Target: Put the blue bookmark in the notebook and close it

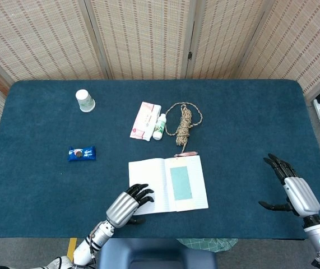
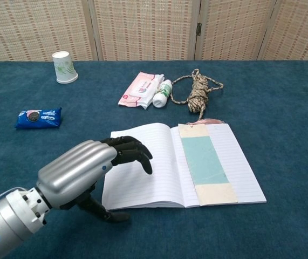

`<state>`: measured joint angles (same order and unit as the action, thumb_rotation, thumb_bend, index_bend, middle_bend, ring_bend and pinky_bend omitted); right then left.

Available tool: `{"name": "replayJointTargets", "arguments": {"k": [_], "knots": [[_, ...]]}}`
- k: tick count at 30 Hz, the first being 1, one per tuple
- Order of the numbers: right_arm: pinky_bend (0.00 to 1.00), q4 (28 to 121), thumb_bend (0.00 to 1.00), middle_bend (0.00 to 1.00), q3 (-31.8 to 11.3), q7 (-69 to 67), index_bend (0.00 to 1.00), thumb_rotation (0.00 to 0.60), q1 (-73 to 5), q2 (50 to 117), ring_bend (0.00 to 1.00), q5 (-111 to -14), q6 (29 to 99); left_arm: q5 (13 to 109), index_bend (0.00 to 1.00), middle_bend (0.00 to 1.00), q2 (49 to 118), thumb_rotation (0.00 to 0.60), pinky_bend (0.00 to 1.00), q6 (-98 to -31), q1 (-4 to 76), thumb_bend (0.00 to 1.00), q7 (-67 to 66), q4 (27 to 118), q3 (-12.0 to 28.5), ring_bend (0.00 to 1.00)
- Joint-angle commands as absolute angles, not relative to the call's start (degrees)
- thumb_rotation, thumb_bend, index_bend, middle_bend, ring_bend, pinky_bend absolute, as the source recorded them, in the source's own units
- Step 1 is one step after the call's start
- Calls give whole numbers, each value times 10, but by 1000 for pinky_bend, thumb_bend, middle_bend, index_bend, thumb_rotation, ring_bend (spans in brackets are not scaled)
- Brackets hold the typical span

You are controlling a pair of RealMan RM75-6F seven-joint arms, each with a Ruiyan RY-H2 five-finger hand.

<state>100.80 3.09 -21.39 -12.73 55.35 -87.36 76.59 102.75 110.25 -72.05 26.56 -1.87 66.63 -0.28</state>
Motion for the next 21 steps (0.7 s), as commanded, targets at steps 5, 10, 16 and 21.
{"name": "replayJointTargets", "arguments": {"k": [5,10,16,21], "knots": [[8,1006,0,0,25,-222,0,600,-125,551,0,-871,759,1020,375,278,1122,600,226,-722,280,161,-8,635,-4,171],[9,1006,0,0,22,-227,0,600,-124,549,0,-871,754,1015,376,284,1130,600,227,-723,287,178,-9,625,-5,176],[8,1007,0,0,19,-226,0,600,-123,550,0,-871,746,1006,378,285,1135,600,227,-719,292,181,-8,619,-8,177],[9,1008,0,0,16,-226,0,600,-122,548,0,-871,744,1000,378,286,1142,600,228,-719,297,183,-5,604,-8,177]]}}
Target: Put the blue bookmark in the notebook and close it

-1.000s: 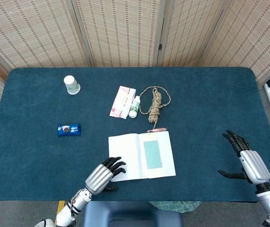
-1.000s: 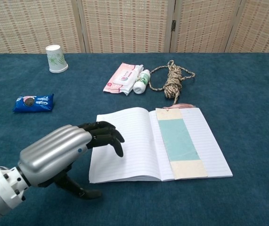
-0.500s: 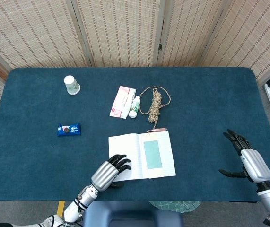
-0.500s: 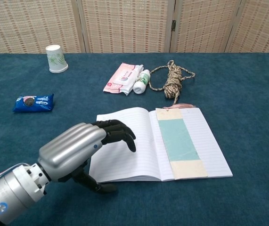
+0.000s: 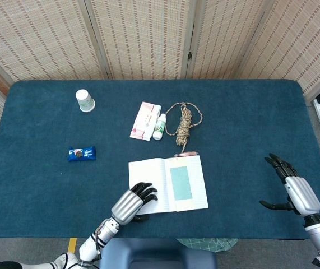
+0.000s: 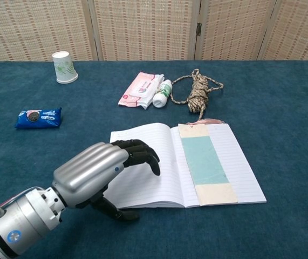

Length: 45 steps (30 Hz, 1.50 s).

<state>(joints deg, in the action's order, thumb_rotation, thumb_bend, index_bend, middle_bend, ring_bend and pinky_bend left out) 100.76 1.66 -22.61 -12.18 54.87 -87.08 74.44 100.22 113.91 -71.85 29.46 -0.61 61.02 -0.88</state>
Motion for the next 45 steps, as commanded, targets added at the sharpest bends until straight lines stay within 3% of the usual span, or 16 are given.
{"name": "replayJointTargets", "arguments": {"k": [1,29,45], "knots": [[8,1008,0,0,16,-226,0,600,-121,548,0,-871,743,999,378,286,1143,600,228,-720,297,182,-5,600,-7,177],[9,1010,0,0,9,-228,0,600,-120,543,0,-872,722,995,381,307,1191,600,230,-812,296,206,54,484,-3,197],[12,1006,0,0,9,-231,0,600,-122,543,0,-878,713,997,381,309,1227,600,205,-882,315,210,101,422,22,183]]}}
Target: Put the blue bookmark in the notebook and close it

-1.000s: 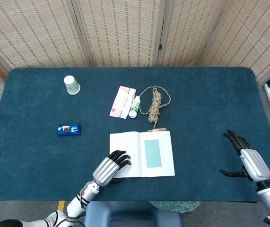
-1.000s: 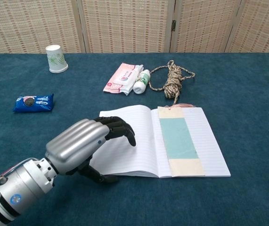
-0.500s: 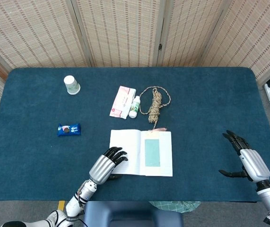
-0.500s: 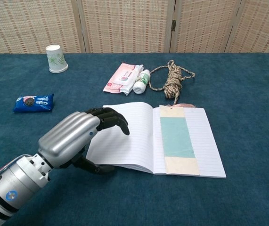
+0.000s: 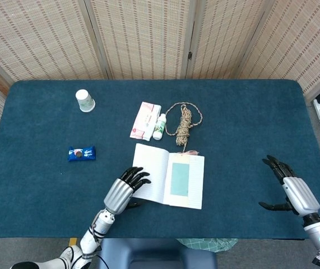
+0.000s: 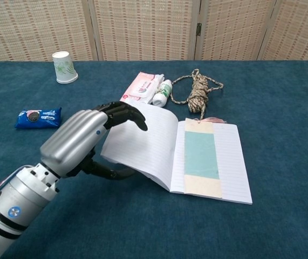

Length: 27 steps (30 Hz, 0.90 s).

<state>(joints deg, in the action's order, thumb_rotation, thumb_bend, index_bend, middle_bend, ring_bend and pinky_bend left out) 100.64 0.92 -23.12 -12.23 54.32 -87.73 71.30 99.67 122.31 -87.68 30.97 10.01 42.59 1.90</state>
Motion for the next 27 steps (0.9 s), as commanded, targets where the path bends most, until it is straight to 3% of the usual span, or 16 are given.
{"name": "replayJointTargets", "arguments": {"k": [1,14,27], "knots": [[12,1006,0,0,10,-231,0,600,-122,544,0,-879,712,998,381,308,1228,600,192,-884,317,211,103,419,24,176],[14,1013,0,0,12,-234,0,600,-121,540,0,-883,711,998,381,309,1253,600,180,-920,353,210,148,382,44,165],[15,1019,0,0,14,-246,0,600,-119,533,0,-895,717,1017,381,309,1275,600,181,-930,387,211,153,385,31,159]]}}
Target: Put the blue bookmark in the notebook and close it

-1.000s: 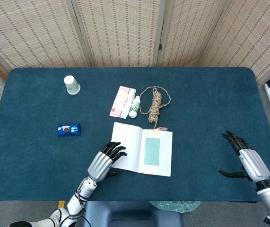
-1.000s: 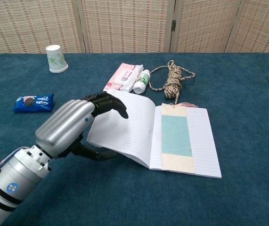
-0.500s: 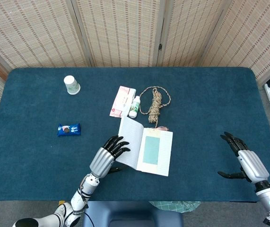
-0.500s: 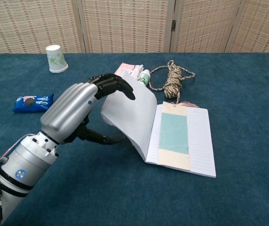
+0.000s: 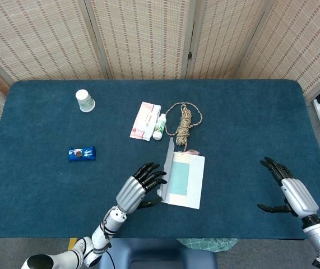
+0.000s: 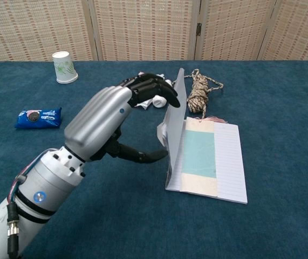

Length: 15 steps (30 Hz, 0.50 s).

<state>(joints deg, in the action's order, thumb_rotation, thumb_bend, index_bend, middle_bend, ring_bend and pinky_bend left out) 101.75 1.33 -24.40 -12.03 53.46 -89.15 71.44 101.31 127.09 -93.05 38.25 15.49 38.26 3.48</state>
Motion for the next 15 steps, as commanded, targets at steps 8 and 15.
{"name": "replayJointTargets", "arguments": {"k": [8,15], "knots": [[15,1032,0,0,20,-262,0,600,-109,517,0,-920,744,1035,378,308,1300,600,180,-912,414,210,142,408,16,155],[15,1034,0,0,23,-285,0,600,-95,500,0,-940,780,1037,374,305,1300,600,179,-897,417,210,106,448,6,151]]}}
